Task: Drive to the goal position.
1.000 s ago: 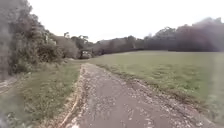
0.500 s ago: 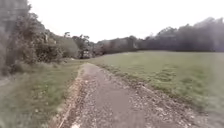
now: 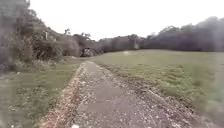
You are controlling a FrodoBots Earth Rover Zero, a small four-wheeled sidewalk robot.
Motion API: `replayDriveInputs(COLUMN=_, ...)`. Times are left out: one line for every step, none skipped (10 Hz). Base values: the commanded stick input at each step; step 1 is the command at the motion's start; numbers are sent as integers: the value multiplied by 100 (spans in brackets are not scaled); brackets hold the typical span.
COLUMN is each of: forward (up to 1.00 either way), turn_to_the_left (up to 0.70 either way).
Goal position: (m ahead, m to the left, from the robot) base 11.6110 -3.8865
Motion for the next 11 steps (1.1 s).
replayDriveInputs(forward=70, turn_to_the_left=3)
replayDriveInputs(forward=70, turn_to_the_left=2)
replayDriveInputs(forward=70, turn_to_the_left=2)
replayDriveInputs(forward=70, turn_to_the_left=2)
replayDriveInputs(forward=70, turn_to_the_left=2)
replayDriveInputs(forward=70, turn_to_the_left=3)
replayDriveInputs(forward=70, turn_to_the_left=5)
replayDriveInputs(forward=70, turn_to_the_left=7)
replayDriveInputs(forward=70, turn_to_the_left=35)
replayDriveInputs(forward=70, turn_to_the_left=35)
replayDriveInputs(forward=70, turn_to_the_left=17)
